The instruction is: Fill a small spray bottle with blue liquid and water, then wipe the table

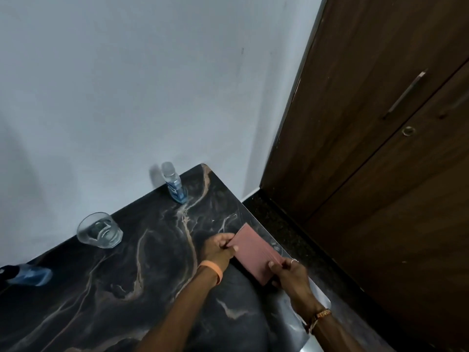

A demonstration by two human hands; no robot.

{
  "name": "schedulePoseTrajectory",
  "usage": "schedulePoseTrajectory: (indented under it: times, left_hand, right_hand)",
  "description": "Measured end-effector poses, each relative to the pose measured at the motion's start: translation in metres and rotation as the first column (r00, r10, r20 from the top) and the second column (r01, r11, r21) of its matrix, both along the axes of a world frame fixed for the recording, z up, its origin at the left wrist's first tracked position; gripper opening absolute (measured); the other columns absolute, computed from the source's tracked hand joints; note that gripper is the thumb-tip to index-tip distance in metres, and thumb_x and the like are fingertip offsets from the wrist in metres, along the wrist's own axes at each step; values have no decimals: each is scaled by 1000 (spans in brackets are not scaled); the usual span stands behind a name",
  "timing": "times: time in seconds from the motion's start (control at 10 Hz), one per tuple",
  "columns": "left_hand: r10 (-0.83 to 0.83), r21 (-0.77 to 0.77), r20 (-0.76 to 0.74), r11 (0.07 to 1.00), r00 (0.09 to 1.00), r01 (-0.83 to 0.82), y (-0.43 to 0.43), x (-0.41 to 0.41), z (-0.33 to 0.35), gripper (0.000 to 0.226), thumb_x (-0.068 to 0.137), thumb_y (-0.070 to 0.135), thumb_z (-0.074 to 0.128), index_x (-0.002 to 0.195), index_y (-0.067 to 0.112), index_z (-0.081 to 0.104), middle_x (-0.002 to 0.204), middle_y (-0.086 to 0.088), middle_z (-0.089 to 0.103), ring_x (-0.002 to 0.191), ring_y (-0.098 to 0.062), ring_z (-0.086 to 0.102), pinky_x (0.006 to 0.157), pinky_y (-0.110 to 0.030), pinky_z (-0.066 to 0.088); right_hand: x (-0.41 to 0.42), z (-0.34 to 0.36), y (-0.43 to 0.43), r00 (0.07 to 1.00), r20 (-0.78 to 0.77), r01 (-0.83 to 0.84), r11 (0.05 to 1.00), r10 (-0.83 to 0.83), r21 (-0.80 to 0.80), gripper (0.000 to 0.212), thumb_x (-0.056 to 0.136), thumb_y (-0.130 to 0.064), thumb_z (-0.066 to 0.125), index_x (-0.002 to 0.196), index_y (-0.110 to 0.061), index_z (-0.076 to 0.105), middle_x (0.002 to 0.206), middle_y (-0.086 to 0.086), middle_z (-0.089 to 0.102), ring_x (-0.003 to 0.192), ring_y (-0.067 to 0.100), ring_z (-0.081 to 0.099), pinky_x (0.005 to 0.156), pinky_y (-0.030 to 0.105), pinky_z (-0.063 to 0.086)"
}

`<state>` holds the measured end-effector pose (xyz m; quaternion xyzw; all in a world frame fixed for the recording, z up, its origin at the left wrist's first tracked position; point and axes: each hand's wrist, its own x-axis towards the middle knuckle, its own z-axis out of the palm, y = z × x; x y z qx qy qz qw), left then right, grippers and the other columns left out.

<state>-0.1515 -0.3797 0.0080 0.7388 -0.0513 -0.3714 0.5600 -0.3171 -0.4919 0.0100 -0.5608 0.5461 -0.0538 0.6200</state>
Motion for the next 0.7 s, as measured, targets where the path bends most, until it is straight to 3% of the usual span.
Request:
schedulePoseTrajectory:
  times: [0.1,0.2,0.3,0.4,0.5,0.7]
  left_hand:
    - [11,43,26,999,1000,-12,-24,9,-9,33,78,-12,70,103,10,68,92,-1,69,84,-10,63,78,-19,52]
    - [4,98,30,995,1000,-7,-34,11,-23,37,78,-13,69,108,10,68,97,0,68,90,-11,63,82,-21,53]
    - [-18,146,49,989,999,10,-34,8,-36,39,79,-14,66,107,13,67,100,0,67,86,-8,63,73,-14,52]
    - [-54,180,169,983,984,23,-33,6,-40,42,76,-12,69,102,21,68,101,3,67,84,1,63,65,-6,50]
    - [-94,221,306,975,947,25,-27,3,-39,41,73,-6,74,97,26,70,102,11,62,88,3,62,70,-5,49]
    - [-103,215,408,976,907,15,6,-3,-40,30,80,9,74,96,33,69,104,14,58,94,3,60,85,-17,52]
  right_hand:
    - [5,-7,-18,999,-42,-15,999,14,-40,3,92,-10,68,92,-7,69,78,10,68,60,15,60,49,22,50]
    - [7,-19,-25,992,-106,-73,993,63,-91,9,89,-15,73,95,-17,67,74,7,70,55,13,61,49,26,52]
    - [5,-27,-28,962,-219,-202,963,161,-180,23,83,-26,77,98,-30,60,80,3,71,70,20,69,67,43,59]
    - [6,-30,-32,942,-268,-261,941,201,-214,29,80,-32,78,102,-30,60,85,3,71,78,23,69,72,48,59]
    - [5,-29,-34,944,-257,-264,941,208,-211,32,80,-31,80,103,-28,59,88,3,70,80,23,69,71,47,59]
    - [8,-25,-31,945,-259,-250,951,199,-183,30,82,-35,78,100,-28,55,90,2,67,76,20,68,69,45,60]
